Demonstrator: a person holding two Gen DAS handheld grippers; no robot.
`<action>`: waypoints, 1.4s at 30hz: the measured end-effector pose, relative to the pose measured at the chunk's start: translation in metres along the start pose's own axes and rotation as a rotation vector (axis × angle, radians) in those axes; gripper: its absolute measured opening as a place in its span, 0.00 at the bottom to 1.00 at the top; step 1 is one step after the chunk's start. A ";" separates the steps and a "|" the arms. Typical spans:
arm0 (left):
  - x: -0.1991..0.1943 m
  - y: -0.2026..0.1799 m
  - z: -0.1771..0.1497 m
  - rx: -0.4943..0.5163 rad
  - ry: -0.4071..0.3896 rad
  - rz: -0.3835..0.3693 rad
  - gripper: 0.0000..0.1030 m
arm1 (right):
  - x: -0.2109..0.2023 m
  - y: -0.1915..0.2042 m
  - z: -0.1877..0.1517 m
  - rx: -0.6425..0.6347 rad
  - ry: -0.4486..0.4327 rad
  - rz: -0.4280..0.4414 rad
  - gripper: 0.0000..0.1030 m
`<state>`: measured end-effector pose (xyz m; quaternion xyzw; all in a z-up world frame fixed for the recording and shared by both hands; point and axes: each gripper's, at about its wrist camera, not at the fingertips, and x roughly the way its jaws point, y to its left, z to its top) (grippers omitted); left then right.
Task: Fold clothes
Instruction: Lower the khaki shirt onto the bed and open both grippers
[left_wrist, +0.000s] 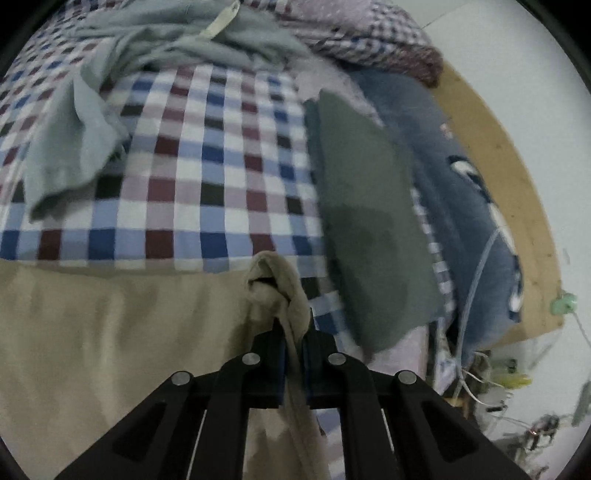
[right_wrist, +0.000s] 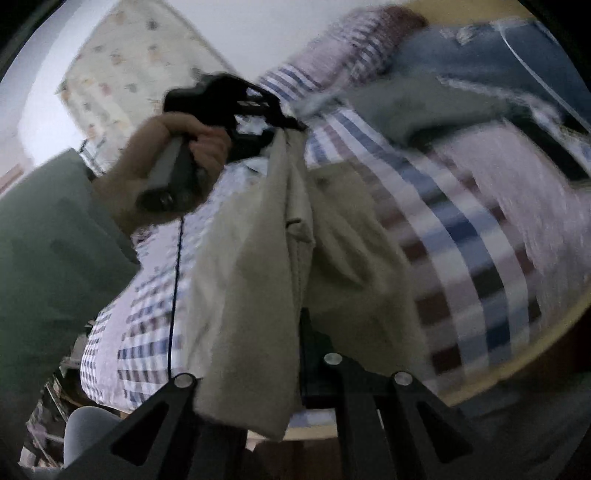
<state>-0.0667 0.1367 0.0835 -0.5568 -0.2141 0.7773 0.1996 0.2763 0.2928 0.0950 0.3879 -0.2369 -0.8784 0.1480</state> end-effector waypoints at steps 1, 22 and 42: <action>0.004 0.002 0.000 -0.012 -0.006 0.007 0.05 | 0.002 -0.007 0.000 0.012 0.010 -0.007 0.03; -0.154 0.157 0.004 -0.070 -0.273 -0.161 0.80 | -0.040 -0.093 0.037 0.071 0.013 -0.196 0.37; -0.068 0.212 -0.005 -0.125 -0.169 -0.188 0.46 | 0.154 -0.083 0.223 0.025 0.150 0.148 0.51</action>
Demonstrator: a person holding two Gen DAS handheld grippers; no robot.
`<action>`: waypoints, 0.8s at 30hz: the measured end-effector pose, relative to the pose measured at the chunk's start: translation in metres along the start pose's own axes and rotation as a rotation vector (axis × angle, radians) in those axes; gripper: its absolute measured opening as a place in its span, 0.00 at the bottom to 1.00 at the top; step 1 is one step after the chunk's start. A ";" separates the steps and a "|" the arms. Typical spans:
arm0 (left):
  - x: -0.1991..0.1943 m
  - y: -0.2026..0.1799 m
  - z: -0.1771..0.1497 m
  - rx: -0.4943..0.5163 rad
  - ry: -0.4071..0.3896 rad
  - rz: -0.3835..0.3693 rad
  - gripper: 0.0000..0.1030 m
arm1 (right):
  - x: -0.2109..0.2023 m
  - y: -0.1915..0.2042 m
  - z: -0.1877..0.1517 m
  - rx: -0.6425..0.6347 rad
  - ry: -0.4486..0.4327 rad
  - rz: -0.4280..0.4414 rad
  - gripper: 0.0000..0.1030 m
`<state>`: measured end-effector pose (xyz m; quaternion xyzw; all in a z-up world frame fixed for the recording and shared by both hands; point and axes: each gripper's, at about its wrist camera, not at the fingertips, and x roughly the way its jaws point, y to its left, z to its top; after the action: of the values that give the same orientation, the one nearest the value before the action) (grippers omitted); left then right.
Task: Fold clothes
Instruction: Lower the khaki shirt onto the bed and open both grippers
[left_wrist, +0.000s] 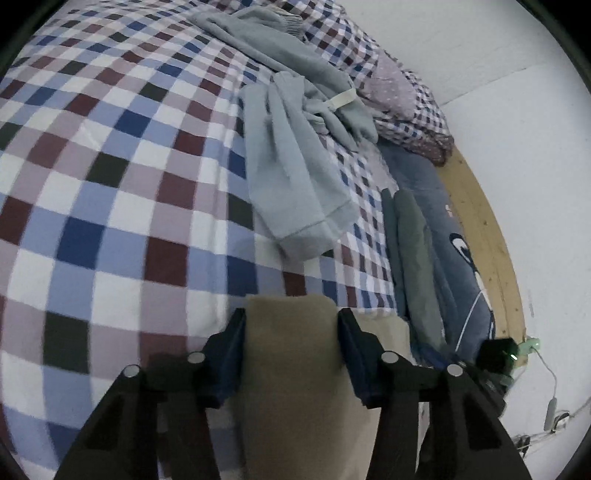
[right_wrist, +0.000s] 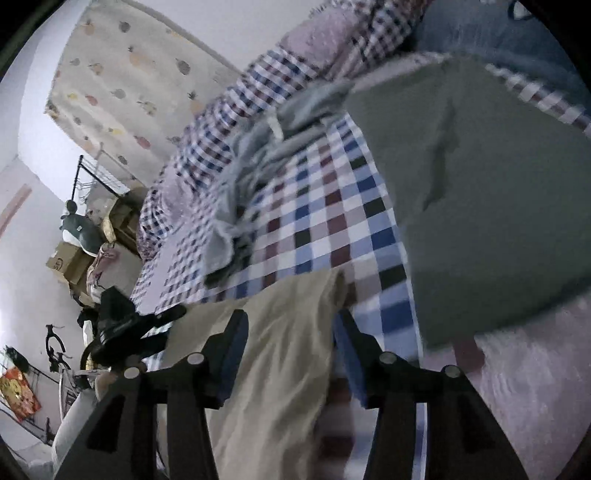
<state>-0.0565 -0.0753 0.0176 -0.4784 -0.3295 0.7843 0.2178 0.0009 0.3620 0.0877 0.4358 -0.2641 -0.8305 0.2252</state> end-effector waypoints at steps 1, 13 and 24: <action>0.002 0.001 0.000 -0.006 -0.008 0.004 0.35 | 0.012 -0.006 0.004 0.008 0.016 0.002 0.51; -0.009 0.014 -0.004 -0.039 -0.133 0.005 0.12 | 0.083 -0.008 0.011 -0.088 0.143 -0.019 0.06; -0.004 0.024 0.002 -0.027 -0.125 0.061 0.15 | 0.092 0.009 0.019 -0.210 0.092 -0.157 0.05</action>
<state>-0.0571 -0.0948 0.0028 -0.4410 -0.3381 0.8146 0.1662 -0.0618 0.3047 0.0471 0.4668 -0.1303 -0.8478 0.2154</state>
